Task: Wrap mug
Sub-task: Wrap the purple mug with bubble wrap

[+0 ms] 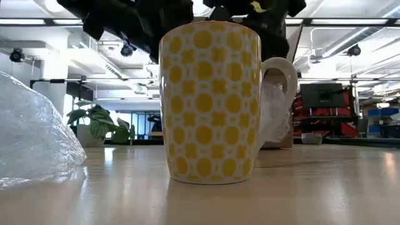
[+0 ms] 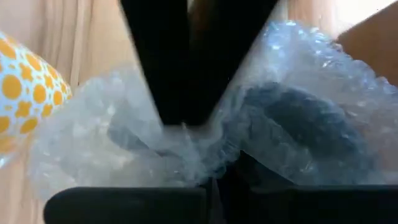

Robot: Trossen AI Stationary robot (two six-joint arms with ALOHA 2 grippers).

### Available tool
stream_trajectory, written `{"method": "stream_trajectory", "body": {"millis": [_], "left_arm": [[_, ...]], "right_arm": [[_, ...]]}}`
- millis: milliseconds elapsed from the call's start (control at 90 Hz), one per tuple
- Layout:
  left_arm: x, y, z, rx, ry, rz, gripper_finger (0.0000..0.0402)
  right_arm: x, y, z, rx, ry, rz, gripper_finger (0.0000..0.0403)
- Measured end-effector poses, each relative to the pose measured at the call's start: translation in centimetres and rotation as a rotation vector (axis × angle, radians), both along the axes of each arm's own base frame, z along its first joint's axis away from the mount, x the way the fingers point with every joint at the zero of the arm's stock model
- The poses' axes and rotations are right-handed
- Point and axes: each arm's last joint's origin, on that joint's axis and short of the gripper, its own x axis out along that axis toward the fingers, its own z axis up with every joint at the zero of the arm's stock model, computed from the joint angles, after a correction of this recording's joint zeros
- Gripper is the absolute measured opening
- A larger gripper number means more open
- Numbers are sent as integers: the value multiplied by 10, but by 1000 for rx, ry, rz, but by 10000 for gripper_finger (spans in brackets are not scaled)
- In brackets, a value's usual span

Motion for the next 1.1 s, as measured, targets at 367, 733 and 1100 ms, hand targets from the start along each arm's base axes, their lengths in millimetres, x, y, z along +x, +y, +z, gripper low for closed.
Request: {"method": "stream_trajectory", "body": {"millis": [367, 733, 1100], "left_arm": [[15, 3, -36, 30, 55, 70, 0], [15, 4, -39, 15, 66, 72, 0], [14, 3, -37, 13, 60, 70, 0]], "right_arm": [[-5, -2, 12, -10, 17, 11, 2], [-11, -6, 67, -18, -60, 35, 2], [-10, -9, 14, 24, 11, 44, 2]]}}
